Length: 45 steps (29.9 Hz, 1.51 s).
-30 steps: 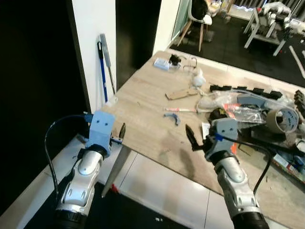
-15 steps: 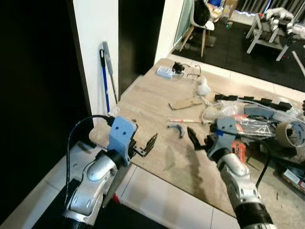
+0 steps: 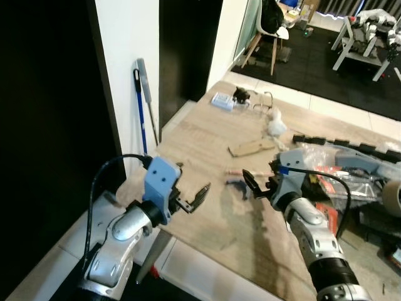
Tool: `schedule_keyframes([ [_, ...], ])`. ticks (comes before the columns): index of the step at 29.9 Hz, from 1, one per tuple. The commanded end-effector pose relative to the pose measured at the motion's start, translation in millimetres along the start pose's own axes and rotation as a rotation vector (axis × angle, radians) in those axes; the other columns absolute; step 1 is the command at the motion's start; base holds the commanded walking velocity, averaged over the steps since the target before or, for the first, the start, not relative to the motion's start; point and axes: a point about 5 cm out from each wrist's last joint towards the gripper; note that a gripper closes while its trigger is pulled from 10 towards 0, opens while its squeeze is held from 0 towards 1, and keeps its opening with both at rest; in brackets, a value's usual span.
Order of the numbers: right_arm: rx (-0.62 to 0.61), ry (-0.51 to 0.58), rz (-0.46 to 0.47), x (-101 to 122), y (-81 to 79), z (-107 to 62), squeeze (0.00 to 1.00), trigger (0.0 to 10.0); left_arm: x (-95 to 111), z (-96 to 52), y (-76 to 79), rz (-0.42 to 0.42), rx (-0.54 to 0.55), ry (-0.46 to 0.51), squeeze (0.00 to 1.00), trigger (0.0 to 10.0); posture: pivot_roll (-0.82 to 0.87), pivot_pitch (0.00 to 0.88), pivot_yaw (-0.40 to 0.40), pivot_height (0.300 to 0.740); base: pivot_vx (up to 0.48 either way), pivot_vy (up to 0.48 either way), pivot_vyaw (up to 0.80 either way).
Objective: Picking trash to rubbish bin
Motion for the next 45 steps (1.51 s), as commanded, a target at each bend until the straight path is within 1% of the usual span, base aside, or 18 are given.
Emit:
schedule_keyframes([
  [1, 0.033, -0.078, -0.003, -11.3, -4.3, -2.3, 0.0, 10.0, -5.9, -4.2, -2.3, 0.001, -0.004, -0.043, 0.0, 10.0, -0.01, 0.095, -0.1, 0.74, 0.27, 0.0, 0.0],
  [8, 0.071, -0.14, 0.005, -16.8, -3.9, -4.0, 0.0, 10.0, -3.9, -6.0, 0.3, -0.002, -0.049, -0.038, 0.0, 10.0, -0.01, 0.101, -0.098, 0.74, 0.039, 0.0, 0.0],
  [9, 0.091, -0.162, 0.002, -19.5, -5.6, -4.1, 0.0, 10.0, -4.0, -5.4, 2.1, 0.003, -0.062, -0.041, 0.0, 10.0, -0.01, 0.103, -0.1, 0.74, 0.0, 0.0, 0.0],
  [13, 0.114, -0.192, -0.005, -23.0, -8.3, -4.1, 0.0, 10.0, -4.3, -4.7, 3.5, 0.005, -0.067, -0.043, 0.0, 10.0, -0.01, 0.104, -0.101, 0.74, 0.0, 0.0, 0.0],
  [15, 0.143, -0.218, 0.002, -25.2, -12.8, -4.3, 0.0, 10.0, -4.0, -4.6, 4.3, 0.009, -0.071, -0.044, 0.0, 10.0, -0.01, 0.107, -0.102, 0.74, 0.0, 0.0, 0.0],
  [20, 0.157, -0.226, -0.001, -23.9, -15.3, -4.8, 0.0, 10.0, -3.5, -5.0, 4.5, 0.012, -0.072, -0.045, 0.0, 10.0, -0.01, 0.11, -0.103, 0.74, 0.0, 0.0, 0.0],
  [26, 0.13, -0.187, -0.019, -16.0, -11.1, -4.0, 0.0, 10.0, -2.8, -5.4, 3.9, 0.015, -0.07, -0.045, 0.0, 10.0, -0.01, 0.11, -0.103, 0.74, 0.0, 0.0, 0.0],
  [31, 0.152, -0.197, -0.02, -13.1, -7.9, -6.8, 0.0, 10.0, -1.8, -5.1, 3.2, 0.018, -0.074, -0.045, 0.0, 10.0, -0.01, 0.118, -0.098, 0.74, 0.0, 0.0, 0.0],
  [35, 0.185, -0.246, -0.021, -19.5, -9.3, -10.6, 0.0, 10.0, -2.0, -5.0, 4.3, 0.017, -0.084, -0.047, 0.0, 10.0, -0.01, 0.121, -0.096, 0.74, 0.0, 0.0, 0.0],
  [36, 0.217, -0.285, -0.019, -24.9, -12.6, -12.4, 0.0, 10.0, -2.4, -4.8, 5.1, 0.015, -0.09, -0.051, 0.0, 10.0, -0.01, 0.121, -0.096, 0.74, 0.0, 0.0, 0.0],
  [37, 0.217, -0.285, -0.019, -24.9, -12.6, -12.4, 0.0, 10.0, -2.4, -4.8, 5.1, 0.015, -0.09, -0.051, 0.0, 10.0, -0.01, 0.121, -0.096, 0.74, 0.0, 0.0, 0.0],
  [39, 0.245, -0.324, -0.02, -29.7, -15.7, -14.3, 0.0, 10.0, -2.3, -4.8, 5.7, 0.012, -0.095, -0.053, 0.0, 10.0, -0.01, 0.125, -0.098, 0.74, 0.0, 0.0, 0.0],
  [40, 0.253, -0.339, -0.016, -31.6, -16.9, -15.2, 0.0, 5.3, -2.3, -5.3, 6.3, 0.009, -0.101, -0.055, 0.0, 10.0, -0.01, 0.124, -0.098, 0.74, 0.0, 0.0, 0.0],
  [41, 0.257, -0.347, -0.015, -32.5, -17.5, -15.7, 0.0, 4.7, -2.3, -5.7, 6.8, 0.007, -0.106, -0.056, 0.0, 10.0, -0.01, 0.124, -0.098, 0.74, 0.0, 0.0, 0.0],
  [42, 0.259, -0.355, -0.014, -33.4, -17.9, -16.3, 0.0, 3.3, -2.2, -6.1, 7.4, 0.003, -0.113, -0.057, 0.0, 10.0, -0.01, 0.124, -0.098, 0.74, 0.0, 0.0, 0.0],
  [43, 0.263, -0.363, -0.009, -34.3, -18.3, -16.8, 0.0, 1.6, -2.2, -6.6, 8.3, -0.001, -0.122, -0.058, 0.0, 10.0, -0.01, 0.124, -0.096, 0.74, 0.0, 0.0, 0.0],
  [45, 0.265, -0.368, -0.005, -34.5, -18.6, -17.2, 0.0, 1.6, -2.2, -6.8, 8.8, -0.004, -0.128, -0.058, 0.0, 10.0, -0.01, 0.124, -0.096, 0.74, 0.0, 0.0, 0.0],
])
Point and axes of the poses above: a point about 5 cm out from each wrist's last joint towards the gripper, its own z axis pointing out of the wrist towards the gripper, its own x axis along the axis of the wrist's last joint, y = z × x, and after that the axes turned 3 degrees about -z, right-handed
